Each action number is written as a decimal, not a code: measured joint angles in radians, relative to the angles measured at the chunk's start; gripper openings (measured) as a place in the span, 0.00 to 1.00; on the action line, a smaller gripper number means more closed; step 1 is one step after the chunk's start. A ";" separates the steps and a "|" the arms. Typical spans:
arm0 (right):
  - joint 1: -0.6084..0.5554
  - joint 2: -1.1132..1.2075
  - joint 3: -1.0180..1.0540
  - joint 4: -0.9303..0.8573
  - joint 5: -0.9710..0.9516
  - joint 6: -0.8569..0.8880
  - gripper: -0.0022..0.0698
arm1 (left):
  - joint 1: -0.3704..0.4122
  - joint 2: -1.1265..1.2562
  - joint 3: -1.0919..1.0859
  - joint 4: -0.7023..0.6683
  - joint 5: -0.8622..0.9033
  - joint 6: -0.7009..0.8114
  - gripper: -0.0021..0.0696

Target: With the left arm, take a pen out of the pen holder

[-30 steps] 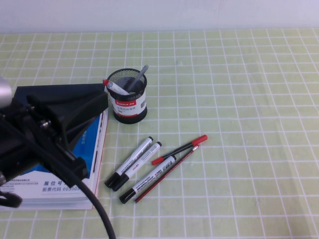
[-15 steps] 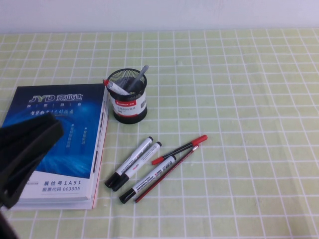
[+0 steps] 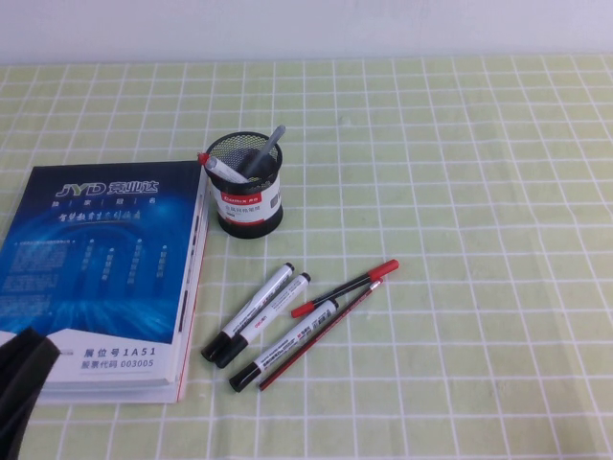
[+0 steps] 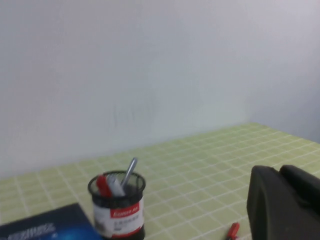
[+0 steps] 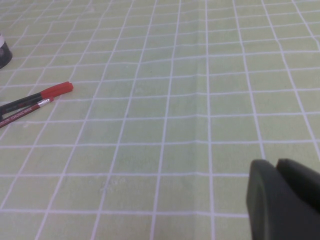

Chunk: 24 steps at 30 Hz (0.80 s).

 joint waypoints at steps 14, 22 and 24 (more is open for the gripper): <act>0.000 0.000 0.000 0.000 0.000 0.000 0.01 | 0.000 0.011 0.109 -0.026 0.340 -0.107 0.03; 0.000 0.000 0.000 0.000 0.000 0.000 0.01 | 0.001 -0.005 0.111 -0.096 0.341 -0.060 0.03; 0.000 0.000 0.000 0.000 0.000 0.000 0.01 | 0.001 -0.006 0.111 -0.199 0.344 0.021 0.03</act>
